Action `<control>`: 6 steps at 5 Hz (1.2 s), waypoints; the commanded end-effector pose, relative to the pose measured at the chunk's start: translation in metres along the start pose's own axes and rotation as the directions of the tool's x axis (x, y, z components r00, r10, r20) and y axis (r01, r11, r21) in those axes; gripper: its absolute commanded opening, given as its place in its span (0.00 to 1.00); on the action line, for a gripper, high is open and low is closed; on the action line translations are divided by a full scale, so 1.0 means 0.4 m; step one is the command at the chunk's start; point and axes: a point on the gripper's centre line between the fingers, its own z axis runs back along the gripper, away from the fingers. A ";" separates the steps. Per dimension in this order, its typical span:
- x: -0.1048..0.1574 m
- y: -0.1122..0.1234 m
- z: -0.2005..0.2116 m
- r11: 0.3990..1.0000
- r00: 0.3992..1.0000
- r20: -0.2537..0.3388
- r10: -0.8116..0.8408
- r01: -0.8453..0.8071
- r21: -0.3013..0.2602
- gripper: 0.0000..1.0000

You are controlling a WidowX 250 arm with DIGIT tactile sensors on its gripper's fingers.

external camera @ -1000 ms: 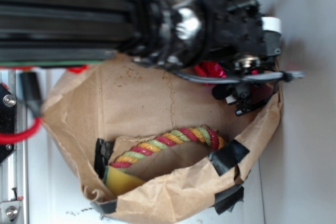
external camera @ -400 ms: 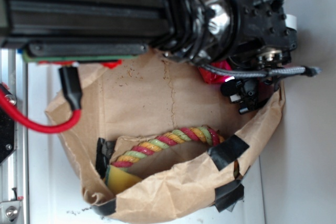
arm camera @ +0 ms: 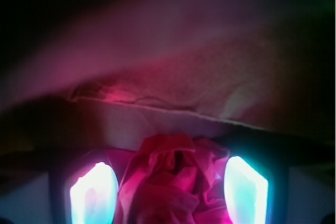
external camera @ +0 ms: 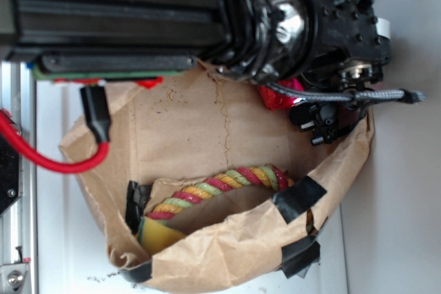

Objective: Grab the red paper.

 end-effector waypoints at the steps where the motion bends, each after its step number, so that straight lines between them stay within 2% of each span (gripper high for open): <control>1: -0.036 0.011 0.176 0.999 0.995 0.100 0.013 -0.010 -0.033 0.00; 2: -0.055 0.022 0.248 0.998 0.994 0.105 0.029 -0.023 -0.062 0.00; 3: -0.086 0.005 0.297 0.997 0.995 0.102 0.017 -0.009 -0.075 0.00; 5: -0.132 -0.021 0.375 0.997 0.998 0.047 -0.048 0.051 -0.063 0.00; 6: -0.140 -0.020 0.380 0.996 0.997 0.048 -0.054 0.057 -0.064 0.00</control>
